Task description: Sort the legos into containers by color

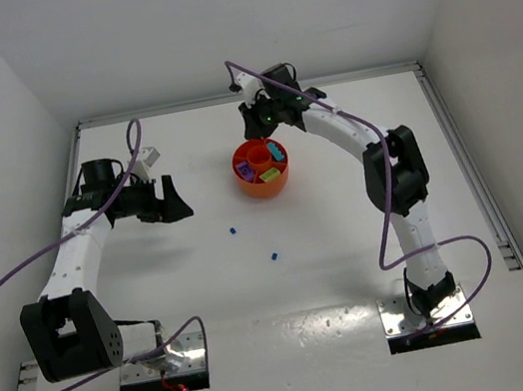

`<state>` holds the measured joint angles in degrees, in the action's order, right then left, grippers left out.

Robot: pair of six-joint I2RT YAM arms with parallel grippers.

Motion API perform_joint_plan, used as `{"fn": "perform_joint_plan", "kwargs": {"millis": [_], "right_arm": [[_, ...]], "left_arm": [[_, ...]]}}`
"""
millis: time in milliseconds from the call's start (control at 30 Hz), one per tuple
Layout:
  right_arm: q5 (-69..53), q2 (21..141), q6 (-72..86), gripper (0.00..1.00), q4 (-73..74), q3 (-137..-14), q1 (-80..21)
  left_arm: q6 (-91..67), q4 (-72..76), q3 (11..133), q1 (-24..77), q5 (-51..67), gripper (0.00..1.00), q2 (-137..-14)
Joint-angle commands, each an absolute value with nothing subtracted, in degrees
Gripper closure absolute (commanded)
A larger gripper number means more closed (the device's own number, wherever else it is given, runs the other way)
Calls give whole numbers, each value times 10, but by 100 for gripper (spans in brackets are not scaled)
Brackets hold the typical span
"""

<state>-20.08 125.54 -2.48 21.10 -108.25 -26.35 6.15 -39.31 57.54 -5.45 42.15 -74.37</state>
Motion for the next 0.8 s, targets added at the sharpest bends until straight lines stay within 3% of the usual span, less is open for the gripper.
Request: {"fn": "perform_joint_plan", "kwargs": {"millis": [0,233,567,700,767], "right_arm": [[-219,1259,-15,91,200,-1109,-261],[-224,1259,-15,77,205,-1109,-261],[-224,1259,-15,69,205,-1104,-261],[-229,1259,-15,72,205,-1104,-261],[-229,1259,-15,90,205,-1104,-261]], "left_arm": [[58,-380,592,-62,431,13,-746],[58,-380,592,-62,431,13,-751],[58,-380,598,-62,436,13,-757],[58,-380,598,-62,436,13,-762],[58,-380,598,-62,436,13,-762]]}}
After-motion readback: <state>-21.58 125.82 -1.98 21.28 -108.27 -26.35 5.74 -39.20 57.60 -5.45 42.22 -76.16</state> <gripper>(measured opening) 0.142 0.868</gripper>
